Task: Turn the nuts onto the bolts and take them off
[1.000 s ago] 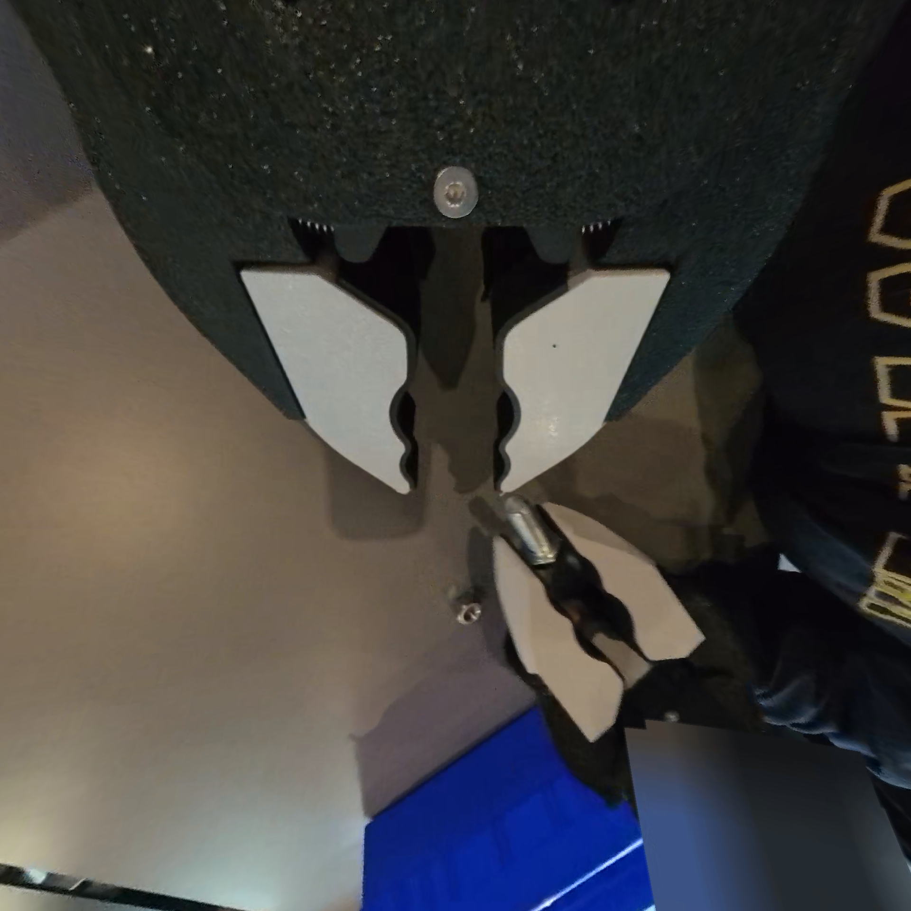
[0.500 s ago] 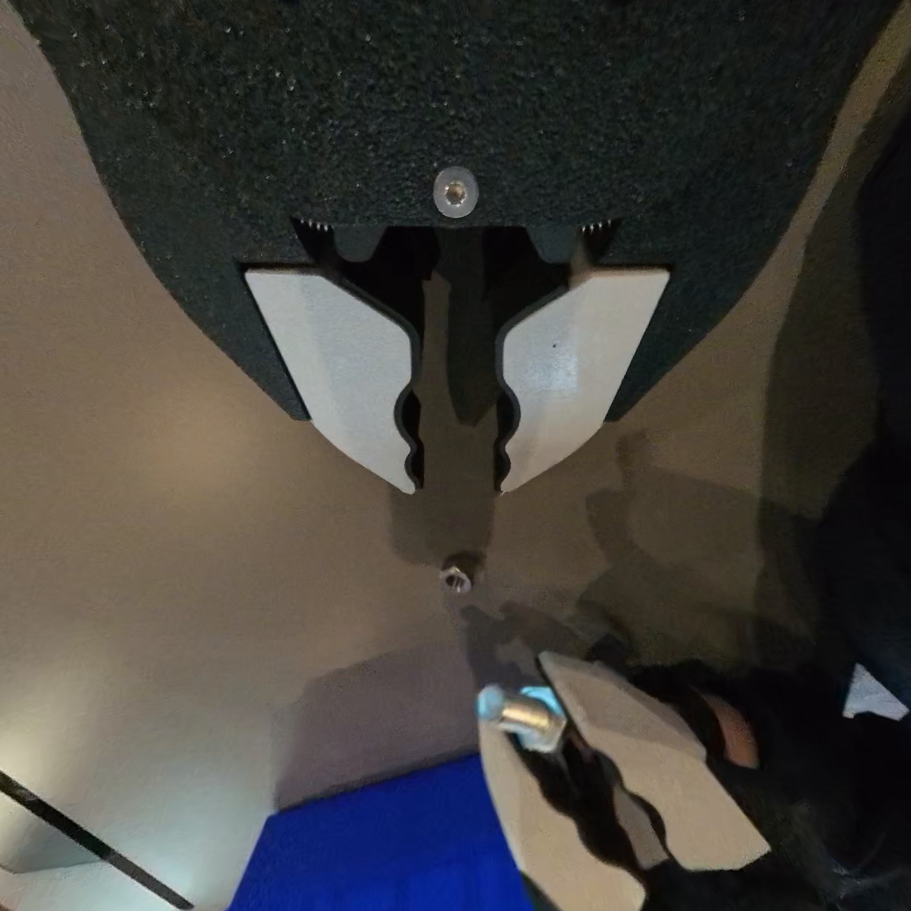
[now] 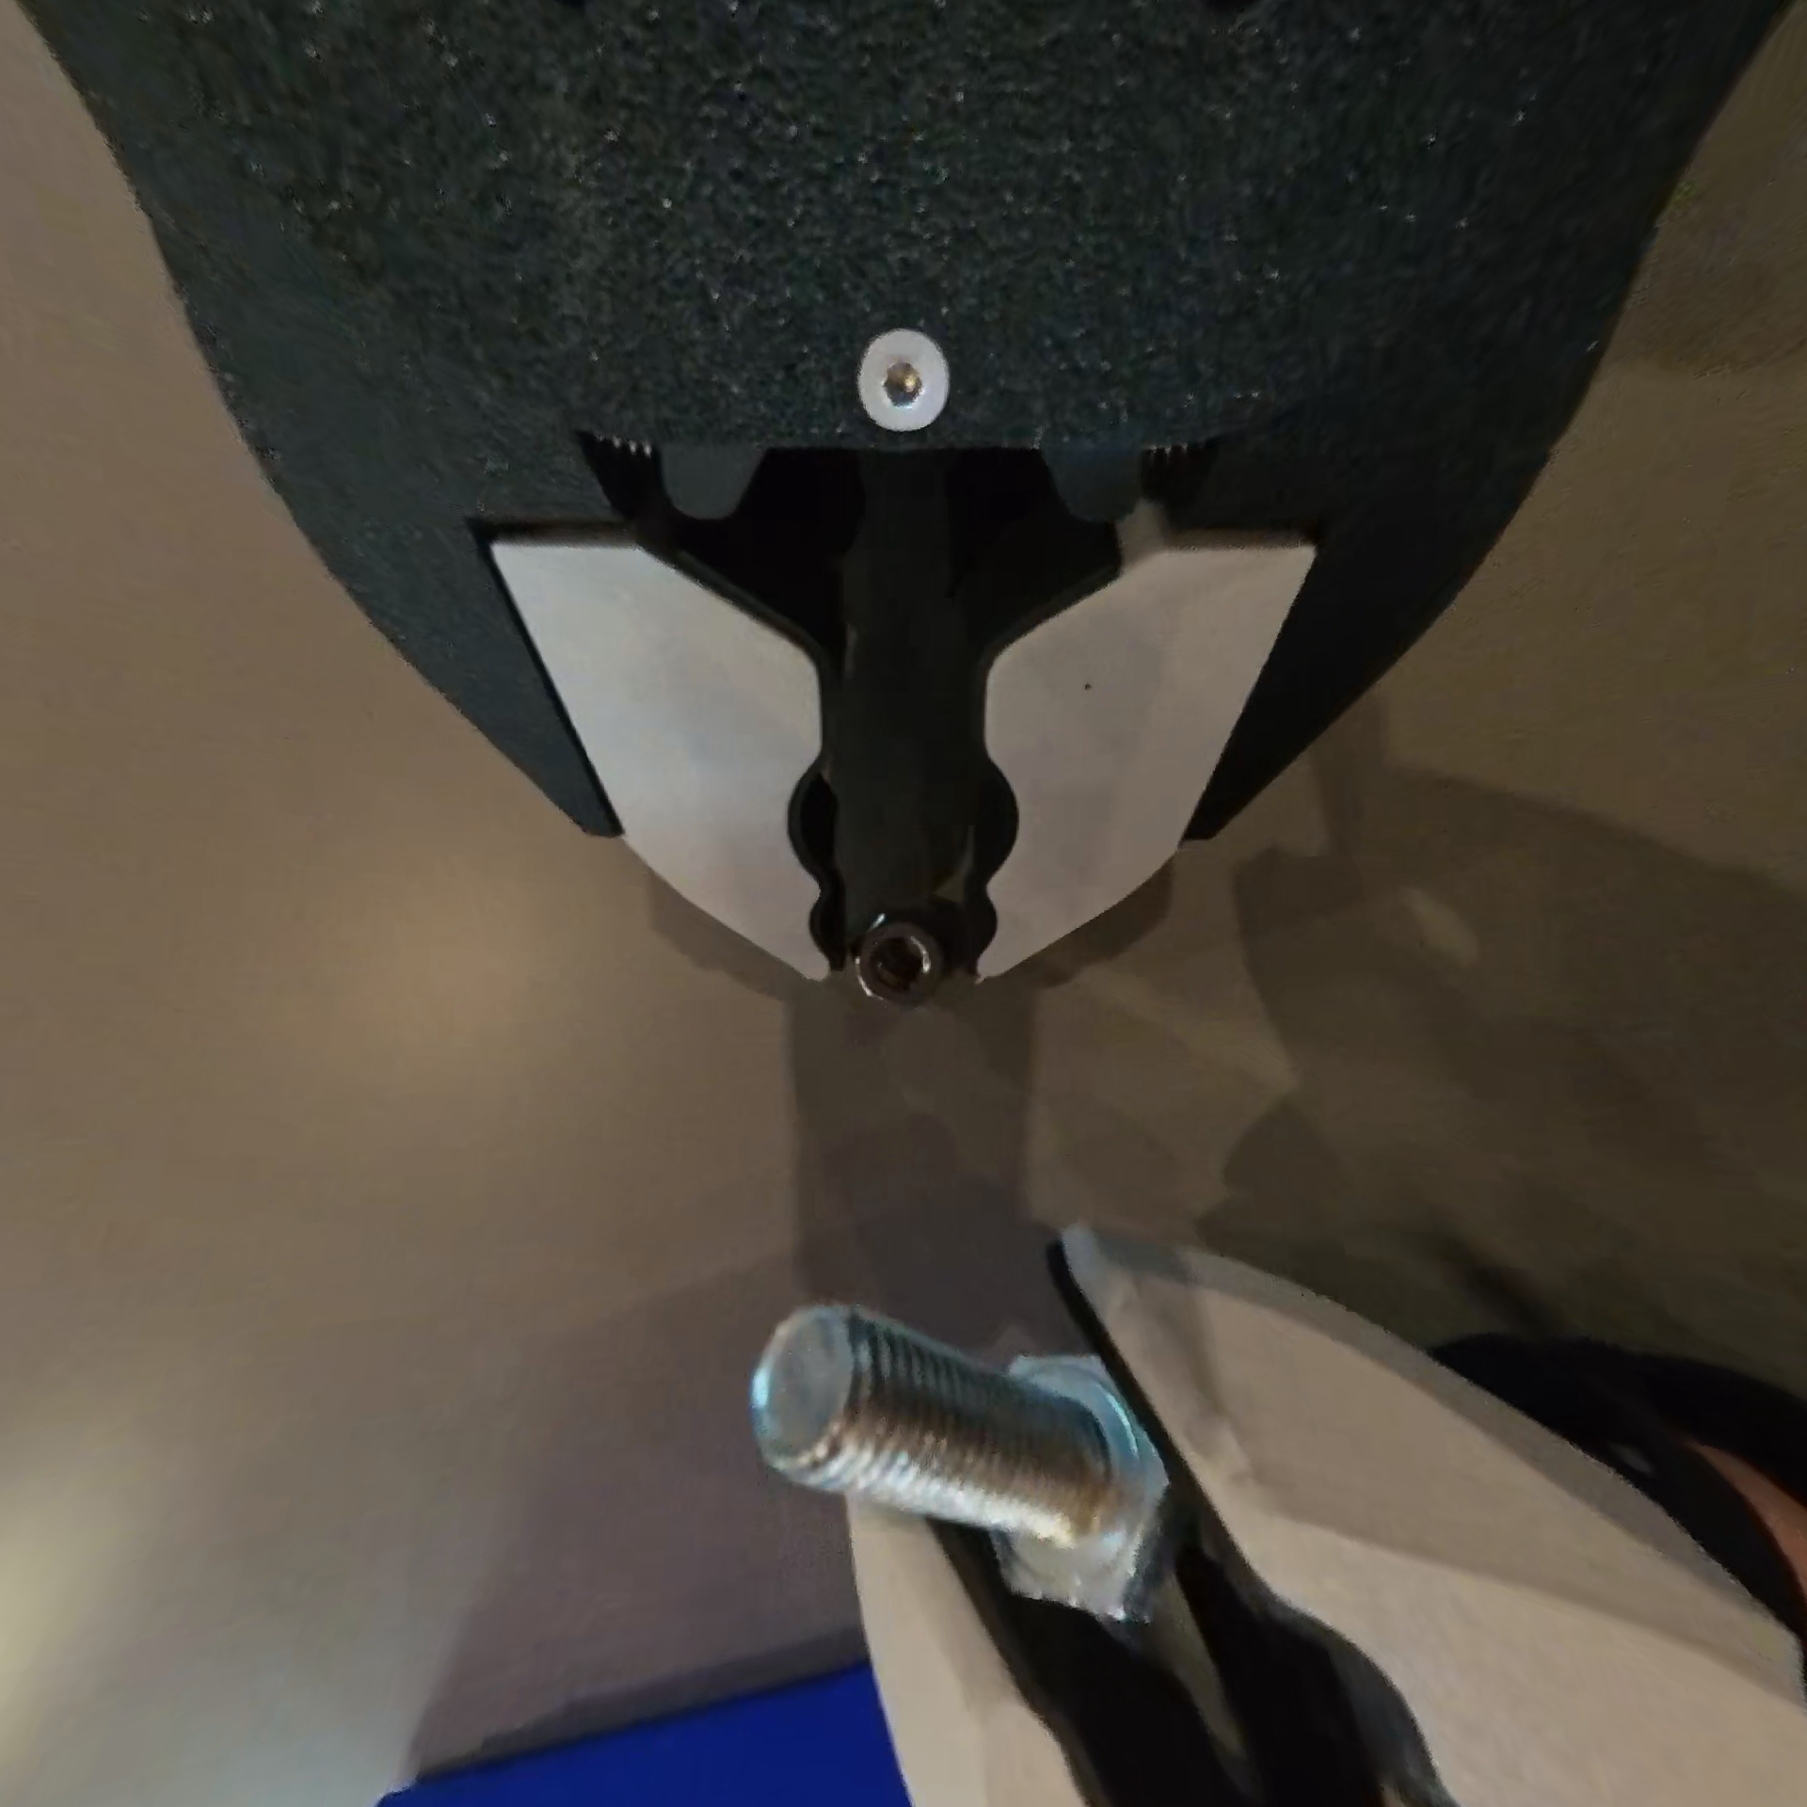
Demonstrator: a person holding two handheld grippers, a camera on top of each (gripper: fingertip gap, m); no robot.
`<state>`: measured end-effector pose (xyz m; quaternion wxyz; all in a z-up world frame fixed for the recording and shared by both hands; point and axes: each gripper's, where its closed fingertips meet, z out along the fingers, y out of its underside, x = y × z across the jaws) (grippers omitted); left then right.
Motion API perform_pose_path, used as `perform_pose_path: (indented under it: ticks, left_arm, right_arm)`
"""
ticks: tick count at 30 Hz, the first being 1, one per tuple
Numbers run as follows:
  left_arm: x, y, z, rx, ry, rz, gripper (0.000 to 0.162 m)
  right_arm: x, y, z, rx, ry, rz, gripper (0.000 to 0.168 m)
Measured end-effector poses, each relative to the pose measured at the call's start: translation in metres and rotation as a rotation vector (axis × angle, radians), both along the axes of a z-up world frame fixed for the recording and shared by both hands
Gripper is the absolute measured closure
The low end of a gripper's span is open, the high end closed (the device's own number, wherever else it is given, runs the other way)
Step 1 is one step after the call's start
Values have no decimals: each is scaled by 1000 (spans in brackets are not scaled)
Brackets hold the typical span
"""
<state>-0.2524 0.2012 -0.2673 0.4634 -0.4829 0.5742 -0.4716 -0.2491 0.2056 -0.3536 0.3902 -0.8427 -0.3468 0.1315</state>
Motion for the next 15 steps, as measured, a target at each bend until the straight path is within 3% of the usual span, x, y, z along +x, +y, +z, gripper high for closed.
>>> perform_pose_path:
  ticks: [9, 15]
  left_arm:
    - [1, -2, -3, 7, 16, -8, 145]
    - [2, -7, -6, 13, 37, -33, 144]
  right_arm:
    - [11, -1, 8, 43, -27, -50, 149]
    - [41, -41, 78, 142, 59, -216, 150]
